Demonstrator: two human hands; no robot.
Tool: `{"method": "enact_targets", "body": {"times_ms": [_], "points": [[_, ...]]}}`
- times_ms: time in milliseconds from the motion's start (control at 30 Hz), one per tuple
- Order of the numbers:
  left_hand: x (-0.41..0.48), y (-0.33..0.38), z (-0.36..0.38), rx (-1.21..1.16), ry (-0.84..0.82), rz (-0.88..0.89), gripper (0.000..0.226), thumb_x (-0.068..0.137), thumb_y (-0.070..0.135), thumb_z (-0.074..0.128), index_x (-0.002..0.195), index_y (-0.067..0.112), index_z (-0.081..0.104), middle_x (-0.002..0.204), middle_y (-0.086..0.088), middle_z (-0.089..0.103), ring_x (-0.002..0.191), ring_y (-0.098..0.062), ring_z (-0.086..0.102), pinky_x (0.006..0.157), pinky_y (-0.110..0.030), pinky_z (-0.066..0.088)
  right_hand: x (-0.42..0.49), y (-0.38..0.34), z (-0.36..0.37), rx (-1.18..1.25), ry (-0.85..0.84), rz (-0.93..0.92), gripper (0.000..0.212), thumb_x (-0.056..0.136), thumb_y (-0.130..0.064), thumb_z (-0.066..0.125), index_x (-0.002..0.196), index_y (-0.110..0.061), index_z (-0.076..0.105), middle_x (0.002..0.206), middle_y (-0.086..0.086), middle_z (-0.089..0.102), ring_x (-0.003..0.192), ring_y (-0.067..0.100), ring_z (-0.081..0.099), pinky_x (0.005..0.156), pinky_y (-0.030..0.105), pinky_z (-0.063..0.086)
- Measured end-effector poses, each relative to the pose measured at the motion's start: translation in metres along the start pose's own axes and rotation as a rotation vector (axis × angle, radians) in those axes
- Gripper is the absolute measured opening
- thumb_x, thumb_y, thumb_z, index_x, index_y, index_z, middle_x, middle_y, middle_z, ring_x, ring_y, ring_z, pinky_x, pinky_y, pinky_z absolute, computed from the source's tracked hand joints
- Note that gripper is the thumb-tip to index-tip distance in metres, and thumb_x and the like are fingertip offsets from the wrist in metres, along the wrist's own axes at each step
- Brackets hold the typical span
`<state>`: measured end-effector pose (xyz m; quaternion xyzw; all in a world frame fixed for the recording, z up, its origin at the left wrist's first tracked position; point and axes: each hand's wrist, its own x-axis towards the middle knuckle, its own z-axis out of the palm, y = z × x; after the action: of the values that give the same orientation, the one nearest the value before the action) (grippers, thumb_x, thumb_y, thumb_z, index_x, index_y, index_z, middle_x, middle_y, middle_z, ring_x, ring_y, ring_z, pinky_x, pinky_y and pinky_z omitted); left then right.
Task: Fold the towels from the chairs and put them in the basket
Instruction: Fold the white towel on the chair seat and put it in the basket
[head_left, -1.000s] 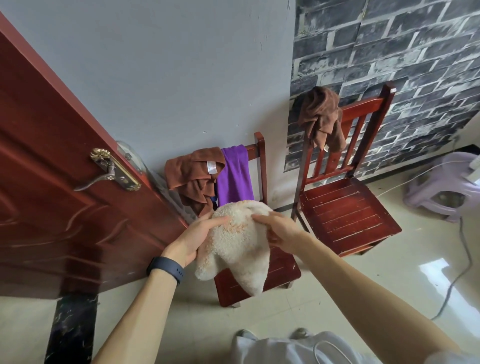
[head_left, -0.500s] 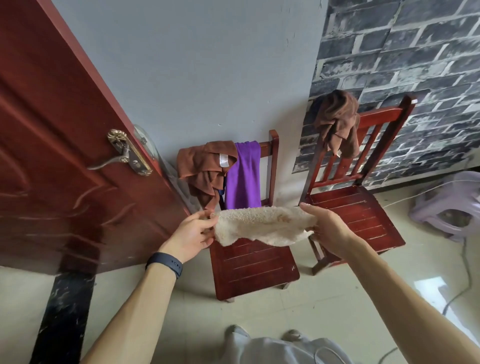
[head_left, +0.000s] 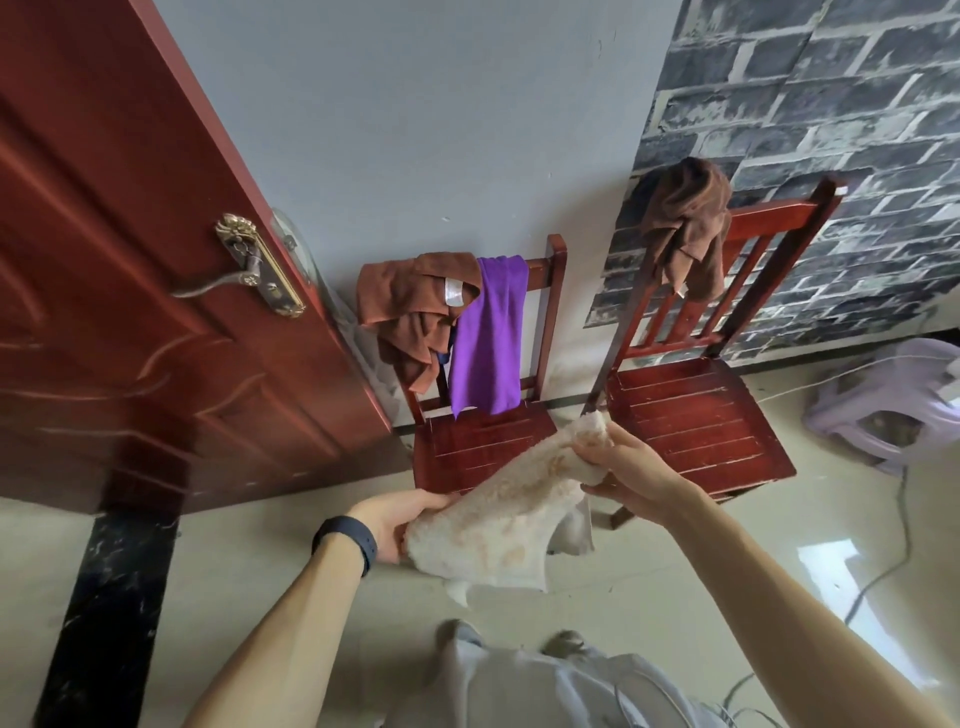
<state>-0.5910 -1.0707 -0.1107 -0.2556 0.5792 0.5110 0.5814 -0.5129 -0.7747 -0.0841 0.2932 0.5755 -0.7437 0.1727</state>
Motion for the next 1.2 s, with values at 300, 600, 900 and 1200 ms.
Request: {"method": "enact_targets", "body": {"times_ms": [300, 600, 900, 1200], "points": [[0.017, -0.006, -0.023, 0.087, 0.258, -0.052, 0.019, 0.087, 0.034, 0.072, 0.090, 0.017, 0.065, 0.065, 0.002, 0.060, 0.053, -0.007, 0.050, 0.032, -0.014, 0.019, 0.002, 0.005, 0.006, -0.053, 0.125, -0.027, 0.036, 0.094, -0.037, 0.067, 0.126, -0.022, 0.061, 0.122, 0.001, 0.065, 0.118, 0.023, 0.059, 0.106, 0.045, 0.046], [0.024, 0.006, -0.040, -0.094, 0.360, 0.184, 0.015, 0.083, 0.015, 0.076, 0.097, 0.010, 0.075, 0.070, -0.003, 0.059, 0.044, -0.008, 0.037, 0.035, -0.015, 0.022, 0.015, 0.016, 0.004, -0.293, 0.447, -0.014, 0.030, 0.099, -0.017, 0.052, 0.128, -0.009, 0.059, 0.112, 0.013, 0.065, 0.101, 0.025, 0.063, 0.085, 0.042, 0.057], [0.002, 0.048, -0.054, 0.079, 0.749, 0.734, 0.022, 0.083, 0.020, 0.077, 0.105, 0.020, 0.076, 0.106, 0.000, 0.074, 0.103, -0.022, 0.068, 0.093, -0.034, 0.054, 0.017, 0.001, 0.021, 0.278, 0.221, 0.012, 0.029, 0.067, 0.010, 0.056, 0.096, 0.004, 0.058, 0.101, 0.020, 0.058, 0.082, 0.027, 0.059, 0.072, 0.033, 0.051], [-0.012, 0.089, -0.044, 0.564, 0.824, 0.762, 0.013, 0.088, 0.030, 0.068, 0.097, 0.028, 0.076, 0.101, 0.000, 0.074, 0.099, -0.024, 0.067, 0.081, -0.026, 0.050, 0.009, -0.017, 0.020, -0.473, -0.103, 0.274, 0.018, 0.093, -0.009, 0.065, 0.081, 0.004, 0.070, 0.076, 0.012, 0.067, 0.059, 0.013, 0.065, 0.056, 0.027, 0.048]]}}
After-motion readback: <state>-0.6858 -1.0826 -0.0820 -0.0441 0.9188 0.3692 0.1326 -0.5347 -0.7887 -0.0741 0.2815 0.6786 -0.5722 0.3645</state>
